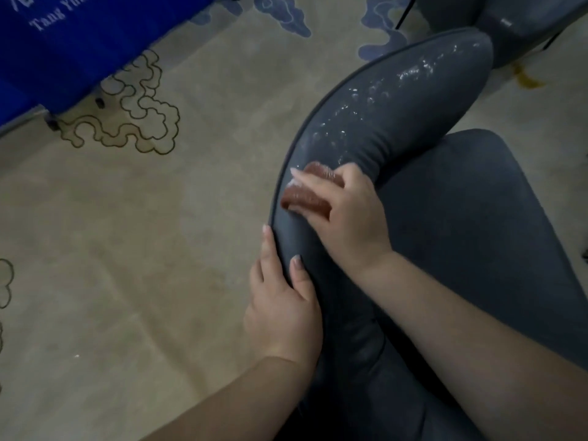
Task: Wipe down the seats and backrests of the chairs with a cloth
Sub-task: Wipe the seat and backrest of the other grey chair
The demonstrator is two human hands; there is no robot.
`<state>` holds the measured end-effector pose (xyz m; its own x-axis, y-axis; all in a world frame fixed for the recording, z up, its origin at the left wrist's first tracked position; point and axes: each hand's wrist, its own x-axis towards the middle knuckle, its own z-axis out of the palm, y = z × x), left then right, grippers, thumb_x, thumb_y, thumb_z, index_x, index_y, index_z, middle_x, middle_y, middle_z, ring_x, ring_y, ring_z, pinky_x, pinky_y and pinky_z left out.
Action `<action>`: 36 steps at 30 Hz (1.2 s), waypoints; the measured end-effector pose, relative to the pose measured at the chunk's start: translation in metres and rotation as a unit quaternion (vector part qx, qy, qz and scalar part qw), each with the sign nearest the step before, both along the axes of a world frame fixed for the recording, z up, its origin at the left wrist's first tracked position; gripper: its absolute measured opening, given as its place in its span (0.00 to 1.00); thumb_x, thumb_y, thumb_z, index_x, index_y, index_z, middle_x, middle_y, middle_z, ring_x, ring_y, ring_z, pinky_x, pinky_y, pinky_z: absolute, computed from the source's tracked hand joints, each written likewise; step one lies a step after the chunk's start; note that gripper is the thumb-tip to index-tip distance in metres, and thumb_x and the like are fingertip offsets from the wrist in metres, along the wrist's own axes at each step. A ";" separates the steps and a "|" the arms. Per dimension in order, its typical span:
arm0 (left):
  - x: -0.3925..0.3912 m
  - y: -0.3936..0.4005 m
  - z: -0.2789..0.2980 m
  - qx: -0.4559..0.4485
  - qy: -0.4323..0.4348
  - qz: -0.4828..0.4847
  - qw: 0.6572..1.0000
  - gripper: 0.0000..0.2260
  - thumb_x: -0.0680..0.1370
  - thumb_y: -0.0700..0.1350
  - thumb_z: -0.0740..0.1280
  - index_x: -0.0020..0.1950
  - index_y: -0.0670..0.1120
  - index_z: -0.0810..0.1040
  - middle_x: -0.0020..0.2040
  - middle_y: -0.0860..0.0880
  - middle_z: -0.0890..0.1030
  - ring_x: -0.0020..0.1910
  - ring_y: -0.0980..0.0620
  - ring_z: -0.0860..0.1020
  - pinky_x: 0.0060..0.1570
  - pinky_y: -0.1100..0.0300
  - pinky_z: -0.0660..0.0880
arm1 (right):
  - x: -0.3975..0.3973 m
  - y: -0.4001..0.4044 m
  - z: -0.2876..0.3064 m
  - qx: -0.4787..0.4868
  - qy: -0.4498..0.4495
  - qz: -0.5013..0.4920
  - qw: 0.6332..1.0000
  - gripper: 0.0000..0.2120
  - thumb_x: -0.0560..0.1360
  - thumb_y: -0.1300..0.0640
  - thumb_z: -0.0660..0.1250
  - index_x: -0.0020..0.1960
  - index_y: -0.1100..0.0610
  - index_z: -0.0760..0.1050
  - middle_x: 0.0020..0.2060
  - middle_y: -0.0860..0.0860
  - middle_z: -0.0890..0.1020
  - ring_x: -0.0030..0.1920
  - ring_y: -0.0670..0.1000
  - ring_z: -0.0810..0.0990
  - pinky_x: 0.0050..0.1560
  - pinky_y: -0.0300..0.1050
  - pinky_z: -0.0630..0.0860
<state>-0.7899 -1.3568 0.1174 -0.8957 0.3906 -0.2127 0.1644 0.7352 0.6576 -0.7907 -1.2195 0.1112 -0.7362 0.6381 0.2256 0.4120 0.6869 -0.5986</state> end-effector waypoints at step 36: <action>-0.100 0.103 0.000 -0.041 0.014 -0.044 0.998 0.15 0.82 0.50 0.51 0.63 0.51 0.72 0.50 0.38 0.81 0.49 0.36 0.77 0.42 0.52 0.67 | -0.060 0.109 0.003 -0.006 -0.044 -0.113 0.993 0.19 0.74 0.40 0.67 0.64 0.40 0.76 0.55 0.53 0.72 0.55 0.58 0.72 0.56 0.51 0.73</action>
<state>-0.8898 -1.2541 0.1178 -0.8649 0.4503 -0.2218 0.2486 0.7682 0.5900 -0.8506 -1.1101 0.1137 -0.5902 0.7917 0.1576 0.6057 0.5634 -0.5619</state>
